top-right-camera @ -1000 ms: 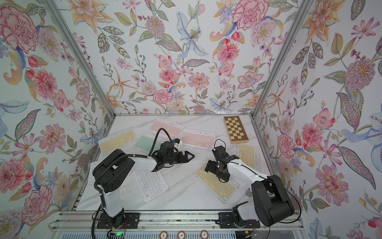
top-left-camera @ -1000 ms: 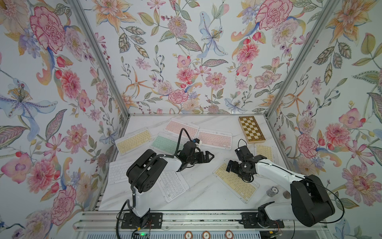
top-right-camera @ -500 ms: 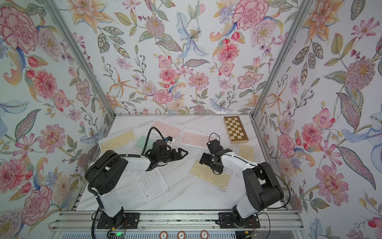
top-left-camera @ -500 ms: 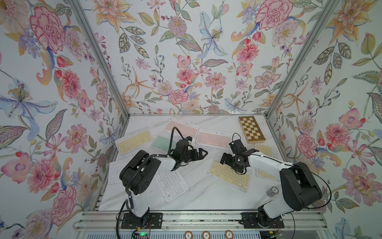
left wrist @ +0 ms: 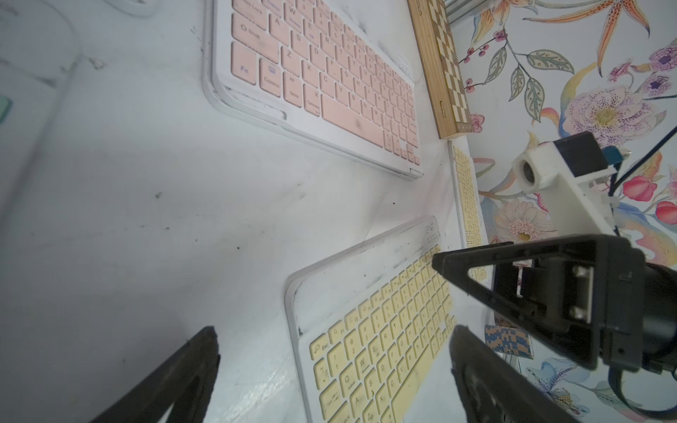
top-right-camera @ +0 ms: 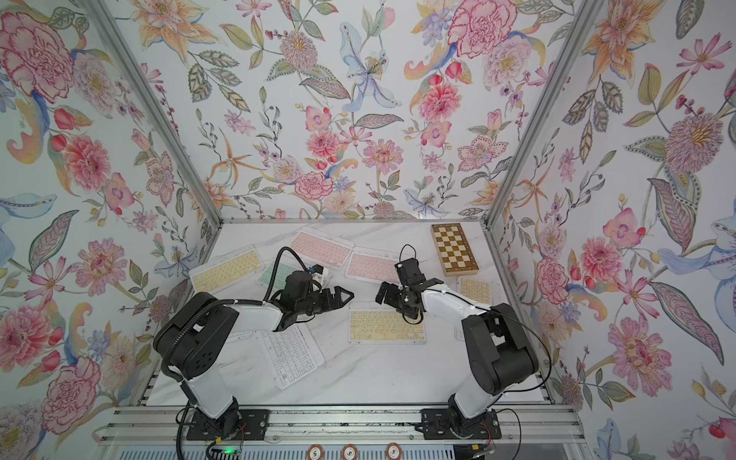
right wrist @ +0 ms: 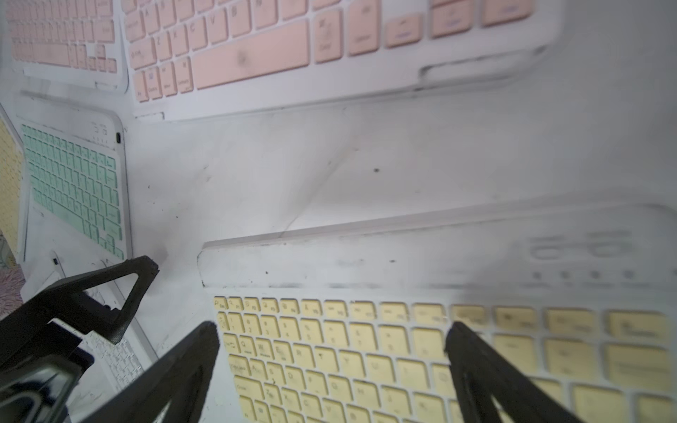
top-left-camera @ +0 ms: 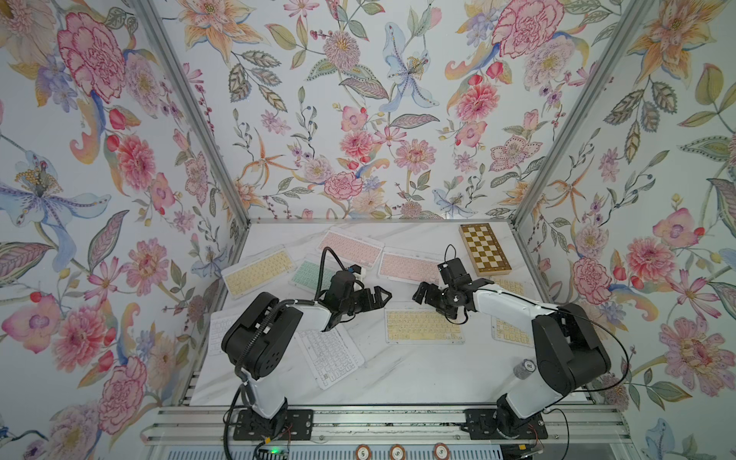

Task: Stack the numeric keypads
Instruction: Move the numeric keypad to the center of the board.

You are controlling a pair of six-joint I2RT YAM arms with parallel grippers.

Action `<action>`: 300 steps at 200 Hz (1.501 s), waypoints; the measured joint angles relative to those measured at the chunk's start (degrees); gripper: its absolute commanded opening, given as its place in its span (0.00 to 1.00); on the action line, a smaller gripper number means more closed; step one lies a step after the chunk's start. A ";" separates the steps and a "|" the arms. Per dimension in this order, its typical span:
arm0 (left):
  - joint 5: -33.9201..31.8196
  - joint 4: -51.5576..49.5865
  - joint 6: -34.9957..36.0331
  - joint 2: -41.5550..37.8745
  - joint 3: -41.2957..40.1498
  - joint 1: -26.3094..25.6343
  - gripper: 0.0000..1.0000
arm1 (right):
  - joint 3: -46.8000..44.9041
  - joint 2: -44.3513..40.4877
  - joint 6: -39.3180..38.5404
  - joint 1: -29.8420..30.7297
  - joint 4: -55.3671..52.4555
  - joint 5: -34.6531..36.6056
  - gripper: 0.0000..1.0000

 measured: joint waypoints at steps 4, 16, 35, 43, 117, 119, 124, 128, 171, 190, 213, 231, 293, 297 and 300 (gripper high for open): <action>0.02 0.02 -0.02 -0.11 -0.24 0.00 0.99 | -0.81 -1.03 -0.42 -1.38 -0.09 -0.09 0.99; 0.20 0.20 -0.20 -0.35 -1.05 -0.02 0.99 | -3.04 -3.43 -1.75 -5.22 -0.39 -0.09 0.99; 1.03 0.57 -0.72 -0.35 -2.40 -0.22 0.99 | -6.10 -5.44 -3.76 -9.22 -1.11 -0.42 0.99; 1.42 0.85 -1.09 -0.33 -2.64 -0.50 0.99 | -7.13 -5.70 -4.46 -10.08 -1.29 -0.66 0.99; 3.76 8.85 -5.90 3.76 -2.08 -2.67 0.99 | -10.47 -6.25 -4.94 -6.51 1.03 -3.74 0.99; 3.82 8.92 -6.08 3.82 -2.01 -2.67 0.99 | -10.47 -6.21 -4.79 -6.14 1.22 -3.80 0.99; 3.80 8.92 -6.01 4.00 -1.79 -2.67 0.99 | -10.47 -6.12 -4.39 -5.25 1.49 -3.61 0.99; 3.56 8.83 -6.03 4.09 -1.60 -2.64 0.99 | -10.40 -6.01 -3.96 -4.55 1.62 -3.41 0.99; -0.17 5.90 -4.33 4.39 0.66 -0.31 0.99 | -7.52 -2.51 1.09 1.40 3.80 -1.46 0.99; -1.53 3.15 -2.32 4.39 2.08 1.33 0.99 | -5.31 -0.09 2.29 3.10 4.81 -1.55 0.99; -3.10 -1.75 0.72 4.39 4.50 2.08 0.99 | -3.85 1.42 2.38 3.58 5.44 -2.40 0.99; -3.04 -4.17 2.54 4.39 5.62 2.03 0.99 | -4.04 1.18 1.88 2.38 5.42 -3.61 0.99; -2.40 -8.61 5.77 5.84 9.33 1.75 0.99 | -6.49 -1.77 -1.97 -8.44 10.49 -10.62 0.99; -2.36 -8.66 5.88 5.95 9.46 1.75 0.99 | -6.60 -1.68 -2.05 -8.74 11.10 -11.17 0.99; -2.36 -8.68 5.92 6.03 9.60 1.75 0.99 | -6.64 -1.51 -2.12 -9.01 11.58 -11.65 0.99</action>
